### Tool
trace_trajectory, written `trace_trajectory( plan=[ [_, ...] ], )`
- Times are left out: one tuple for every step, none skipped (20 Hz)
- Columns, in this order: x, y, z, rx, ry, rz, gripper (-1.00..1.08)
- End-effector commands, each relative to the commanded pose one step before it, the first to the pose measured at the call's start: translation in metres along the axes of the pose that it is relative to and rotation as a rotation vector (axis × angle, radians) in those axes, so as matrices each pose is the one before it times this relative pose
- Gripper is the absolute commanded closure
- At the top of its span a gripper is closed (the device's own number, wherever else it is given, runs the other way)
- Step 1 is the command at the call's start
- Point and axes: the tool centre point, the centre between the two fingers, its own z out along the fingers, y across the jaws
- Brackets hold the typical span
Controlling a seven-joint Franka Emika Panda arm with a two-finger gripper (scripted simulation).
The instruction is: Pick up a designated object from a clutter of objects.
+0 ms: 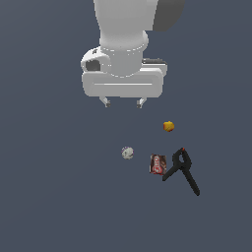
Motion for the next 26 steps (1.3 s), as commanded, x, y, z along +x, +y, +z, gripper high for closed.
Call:
trace_trajectory(
  plan=[
    [0.00000,0.00001,0.00000,0.00000,0.00000,0.00000,-0.92],
    [0.00010,-0.00044,-0.00036,0.00005,0.00074,-0.00064,-0.92],
    [0.00039,-0.00112,-0.00091,0.00018,0.00189,-0.00161,-0.92],
    [0.00059,-0.00191,-0.00160,0.00031,0.00328,-0.00279,-0.92],
    [0.00081,-0.00265,-0.00226,0.00045,0.00457,-0.00390,-0.92],
    [0.00101,-0.00335,-0.00295,0.00059,0.00584,-0.00502,-0.92],
    [0.00112,-0.00398,-0.00370,0.00075,0.00707,-0.00614,-0.92],
    [0.00094,-0.00356,-0.00358,0.00071,0.00650,-0.00575,-0.92],
    [0.00065,-0.00273,-0.00305,0.00059,0.00521,-0.00470,-0.92],
    [0.00036,-0.00192,-0.00251,0.00045,0.00394,-0.00366,-0.92],
    [0.00011,-0.00113,-0.00188,0.00031,0.00261,-0.00254,-0.92],
    [-0.00005,-0.00033,-0.00107,0.00015,0.00115,-0.00123,-0.92],
    [-0.00016,0.00024,-0.00025,0.00000,0.00000,0.00000,-0.92],
    [-0.00007,0.00028,0.00052,-0.00007,-0.00077,0.00060,-0.92],
    [0.00015,0.00017,0.00110,-0.00014,-0.00101,0.00116,-0.92],
    [0.00050,-0.00022,0.00160,-0.00017,-0.00094,0.00139,-0.92],
    [0.00083,-0.00069,0.00203,-0.00019,-0.00075,0.00150,-0.92],
    [0.00113,-0.00110,0.00250,-0.00022,-0.00066,0.00169,-0.92],
    [0.00139,-0.00145,0.00302,-0.00024,-0.00066,0.00195,-0.92],
    [0.00159,-0.00173,0.00356,-0.00028,-0.00079,0.00224,-0.92],
    [0.00176,-0.00182,0.00421,-0.00036,-0.00113,0.00285,-0.92],
    [0.00189,-0.00205,0.00481,-0.00041,-0.00138,0.00321,-0.92],
    [0.00203,-0.00228,0.00541,-0.00047,-0.00158,0.00361,-0.92],
    [0.00220,-0.00256,0.00601,-0.00051,-0.00170,0.00399,-0.92],
    [0.00232,-0.00292,0.00658,-0.00054,-0.00177,0.00425,-0.92],
    [0.00240,-0.00324,0.00719,-0.00058,-0.00191,0.00456,-0.92]
  ],
)
